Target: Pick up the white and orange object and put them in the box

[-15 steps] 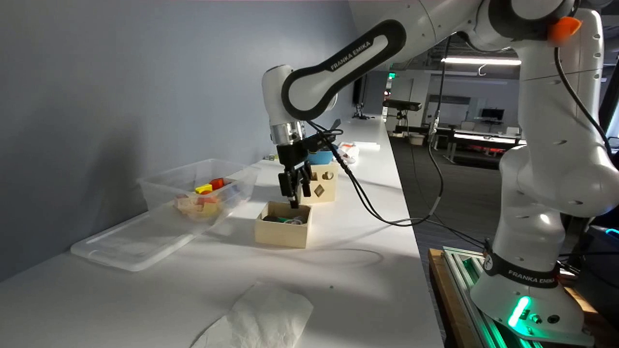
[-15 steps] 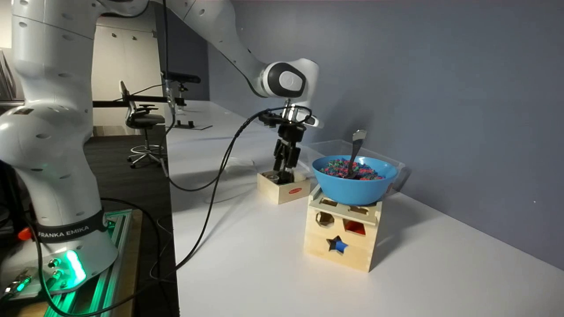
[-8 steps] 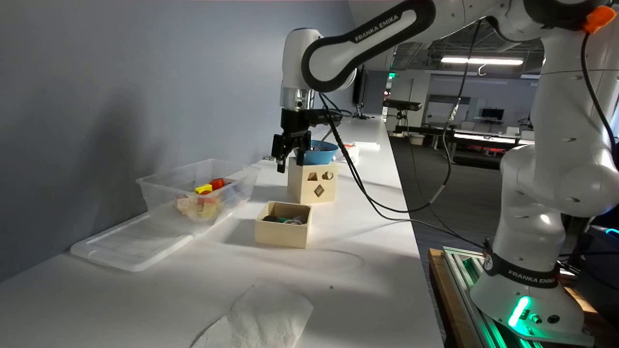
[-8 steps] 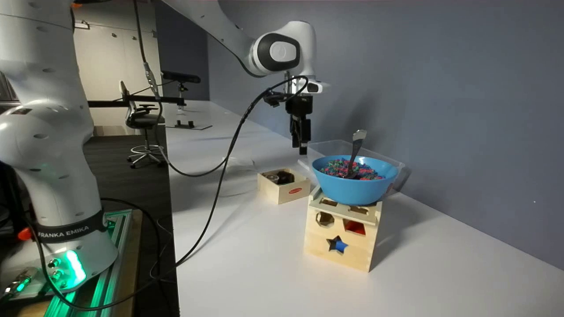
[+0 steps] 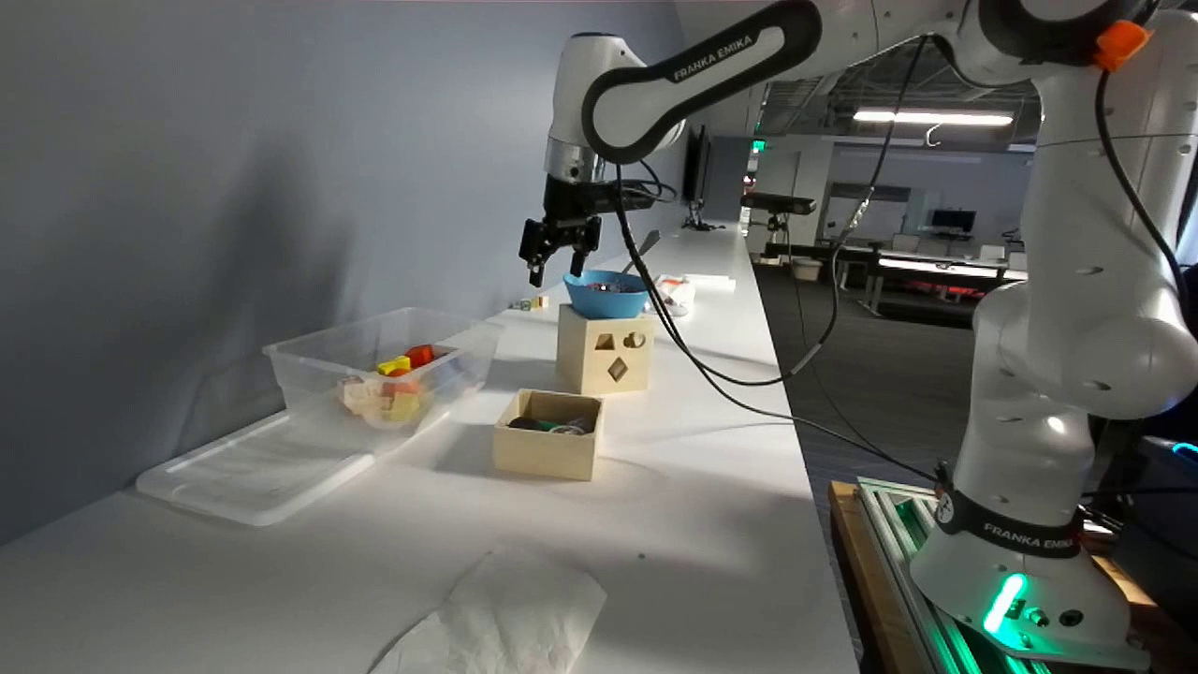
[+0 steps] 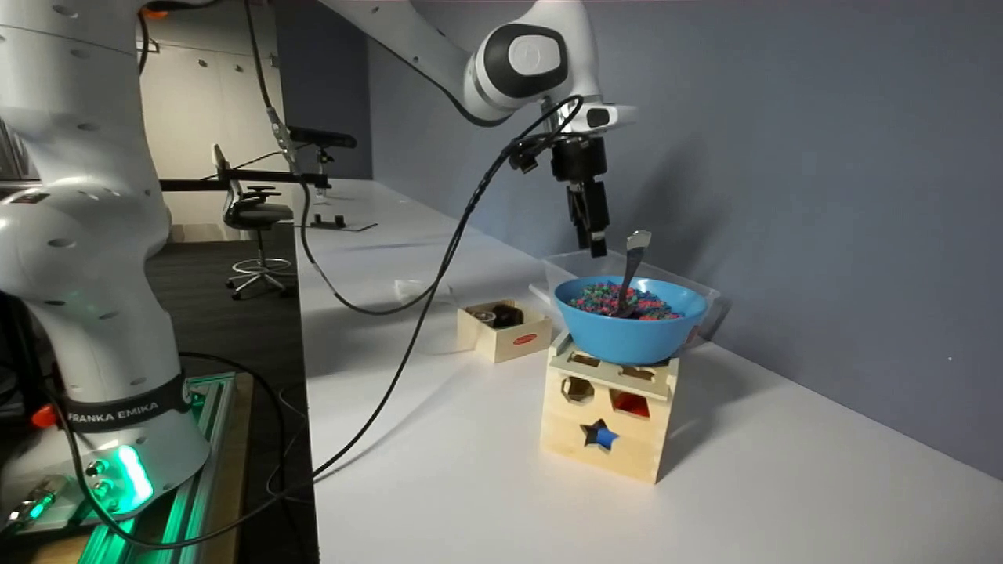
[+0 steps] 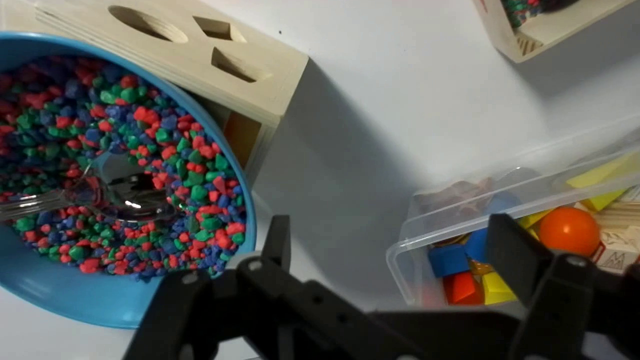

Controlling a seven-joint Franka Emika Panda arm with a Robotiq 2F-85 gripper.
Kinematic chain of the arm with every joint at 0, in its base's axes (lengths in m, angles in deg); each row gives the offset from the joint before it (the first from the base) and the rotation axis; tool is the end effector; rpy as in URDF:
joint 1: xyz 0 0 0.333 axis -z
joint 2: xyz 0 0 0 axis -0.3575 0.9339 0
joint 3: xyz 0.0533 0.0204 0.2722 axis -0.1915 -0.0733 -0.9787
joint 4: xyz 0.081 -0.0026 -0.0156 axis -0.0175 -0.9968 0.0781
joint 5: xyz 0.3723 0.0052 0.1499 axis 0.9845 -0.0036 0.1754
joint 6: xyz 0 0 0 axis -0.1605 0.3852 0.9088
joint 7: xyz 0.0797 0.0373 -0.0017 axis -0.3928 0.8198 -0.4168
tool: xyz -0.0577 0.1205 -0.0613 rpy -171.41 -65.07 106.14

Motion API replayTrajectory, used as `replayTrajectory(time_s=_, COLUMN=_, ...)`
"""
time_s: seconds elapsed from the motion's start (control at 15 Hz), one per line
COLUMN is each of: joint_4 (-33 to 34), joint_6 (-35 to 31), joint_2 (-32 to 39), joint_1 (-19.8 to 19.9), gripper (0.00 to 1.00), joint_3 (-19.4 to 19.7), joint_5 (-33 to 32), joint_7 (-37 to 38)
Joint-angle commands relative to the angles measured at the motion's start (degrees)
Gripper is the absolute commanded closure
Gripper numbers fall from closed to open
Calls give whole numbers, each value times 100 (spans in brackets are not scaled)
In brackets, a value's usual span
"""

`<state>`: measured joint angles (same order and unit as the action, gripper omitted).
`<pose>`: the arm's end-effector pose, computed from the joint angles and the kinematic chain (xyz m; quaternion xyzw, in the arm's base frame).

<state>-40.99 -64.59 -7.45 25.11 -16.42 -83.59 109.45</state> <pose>0.6026 -0.1201 0.3954 0.9638 -0.2247 0.1194 0.0792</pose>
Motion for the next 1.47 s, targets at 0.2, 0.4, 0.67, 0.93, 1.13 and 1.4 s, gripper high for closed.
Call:
replayTrajectory(time_s=0.2, joint_4=95, joint_6=24, joint_2=103, joint_1=-17, gripper=0, joint_3=3, joint_5=8, joint_7=-2)
replayTrajectory(time_s=0.4, joint_4=423, joint_6=-440, joint_2=409, joint_1=14, gripper=0, joint_3=32, joint_5=-65, joint_7=-86)
replayTrajectory(time_s=0.67, joint_4=1779, joint_6=-374, joint_2=1393, joint_1=77, gripper=0, joint_3=45, joint_5=149, joint_7=-1022)
replayTrajectory(time_s=0.93, joint_4=2983, joint_6=-45, joint_2=2280, joint_1=119, gripper=0, joint_3=-163, joint_5=331, joint_7=-2380)
replayTrajectory(time_s=1.13, joint_4=3851, joint_6=259, joint_2=2883, joint_1=113, gripper=0, joint_3=-366, joint_5=358, joint_7=-3254)
replayTrajectory(time_s=1.4, joint_4=4698, joint_6=658, joint_2=3371, joint_1=97, gripper=0, joint_3=-601, joint_5=361, joint_7=-4168)
